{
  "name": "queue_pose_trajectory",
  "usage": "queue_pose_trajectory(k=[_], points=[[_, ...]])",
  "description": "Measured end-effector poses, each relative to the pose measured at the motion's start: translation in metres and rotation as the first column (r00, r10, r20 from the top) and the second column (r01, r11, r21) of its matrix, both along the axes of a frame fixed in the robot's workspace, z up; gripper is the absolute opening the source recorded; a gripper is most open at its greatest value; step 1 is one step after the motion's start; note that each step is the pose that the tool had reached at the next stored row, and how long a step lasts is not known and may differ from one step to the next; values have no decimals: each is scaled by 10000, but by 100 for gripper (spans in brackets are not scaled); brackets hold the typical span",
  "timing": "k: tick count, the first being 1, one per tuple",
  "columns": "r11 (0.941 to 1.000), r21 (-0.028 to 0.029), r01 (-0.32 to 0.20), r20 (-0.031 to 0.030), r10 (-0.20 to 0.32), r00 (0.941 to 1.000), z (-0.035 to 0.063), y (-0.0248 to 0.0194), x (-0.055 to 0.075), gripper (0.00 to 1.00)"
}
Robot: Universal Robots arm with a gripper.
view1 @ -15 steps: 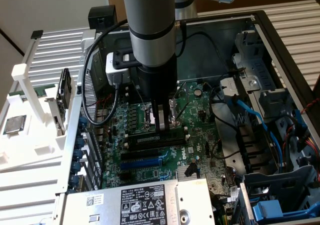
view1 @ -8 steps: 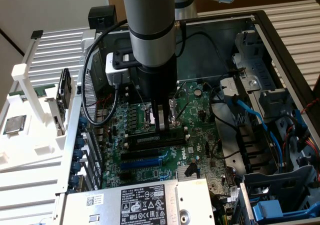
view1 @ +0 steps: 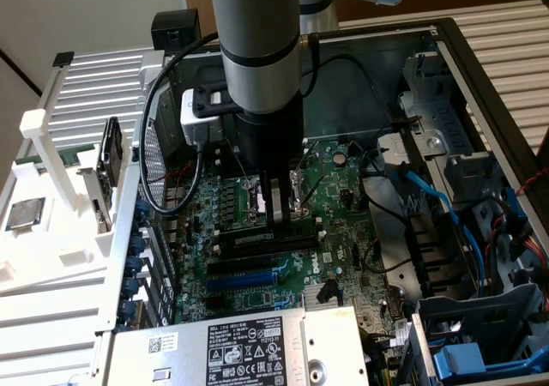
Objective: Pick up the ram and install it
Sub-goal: 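Insert the ram into the slot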
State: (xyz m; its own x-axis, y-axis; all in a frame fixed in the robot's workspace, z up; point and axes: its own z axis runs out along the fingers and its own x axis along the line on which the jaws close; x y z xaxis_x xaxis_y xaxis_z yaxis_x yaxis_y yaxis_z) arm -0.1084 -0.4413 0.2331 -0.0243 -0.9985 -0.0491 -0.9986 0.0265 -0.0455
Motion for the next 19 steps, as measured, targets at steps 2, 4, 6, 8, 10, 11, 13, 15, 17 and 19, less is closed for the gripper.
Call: queue_pose_trajectory(k=[2,4,6,8,10,11,13,15,17,19], points=[[10000,0,0,0,0,10000,0,0,0,12],[10000,-2,0,-1,0,10000,1,-2,0,12],[10000,-1,-1,-1,1,10000,0,-7,0,12],[10000,0,-1,0,1,10000,-1,-14,0,12],[10000,-2,1,-1,-1,10000,-1,-14,0,12],[10000,-1,0,0,0,10000,-1,-14,0,12],[10000,0,0,1,0,10000,-2,-15,0,12],[10000,0,0,0,0,10000,-2,-15,0,12],[10000,0,0,0,0,10000,-2,-15,1,12],[10000,0,-1,1,1,10000,-2,-15,2,12]])
